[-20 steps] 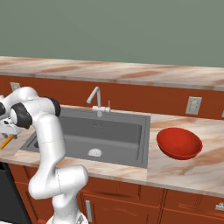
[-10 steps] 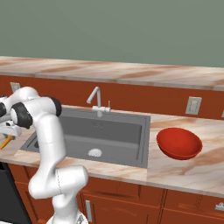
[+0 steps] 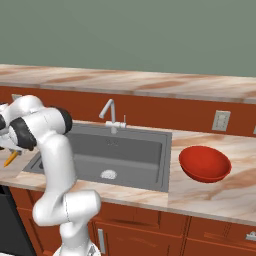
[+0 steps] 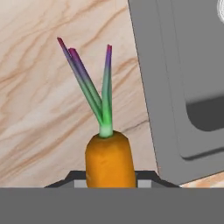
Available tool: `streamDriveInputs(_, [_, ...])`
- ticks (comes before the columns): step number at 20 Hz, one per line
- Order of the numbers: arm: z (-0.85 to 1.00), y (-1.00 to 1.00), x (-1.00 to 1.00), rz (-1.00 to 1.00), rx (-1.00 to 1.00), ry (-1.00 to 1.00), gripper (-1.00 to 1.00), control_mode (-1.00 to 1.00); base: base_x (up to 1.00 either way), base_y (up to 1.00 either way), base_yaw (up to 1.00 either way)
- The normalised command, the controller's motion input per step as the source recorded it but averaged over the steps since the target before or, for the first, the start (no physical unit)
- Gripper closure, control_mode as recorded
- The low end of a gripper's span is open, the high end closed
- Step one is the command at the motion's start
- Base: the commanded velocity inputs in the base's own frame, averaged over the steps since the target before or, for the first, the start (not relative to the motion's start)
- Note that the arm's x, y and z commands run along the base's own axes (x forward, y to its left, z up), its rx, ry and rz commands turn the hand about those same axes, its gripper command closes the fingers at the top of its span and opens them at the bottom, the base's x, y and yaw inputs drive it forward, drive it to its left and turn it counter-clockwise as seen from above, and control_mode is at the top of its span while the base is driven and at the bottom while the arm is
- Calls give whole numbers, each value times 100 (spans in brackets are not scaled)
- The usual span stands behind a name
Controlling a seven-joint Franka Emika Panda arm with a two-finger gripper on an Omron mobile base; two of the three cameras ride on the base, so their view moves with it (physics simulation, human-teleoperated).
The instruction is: There is a mixed pile of frozen fruits and vegetables on the counter. Locate all the frozen vegetables and place the items in a bowl on the counter. Take all the frozen fruits and defrost them in a running sink.
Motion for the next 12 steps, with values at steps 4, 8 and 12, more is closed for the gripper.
streamDriveInputs(4, [75, -81, -16, 0, -1, -4, 100, -100, 0, 0, 0])
streamDriveInputs(8, [47, -96, 7, -1, -5, 3, 100, -100, 0, 0, 0])
streamDriveInputs(12, [29, -91, 1, -1, -1, 2, 100, -100, 0, 0, 0])
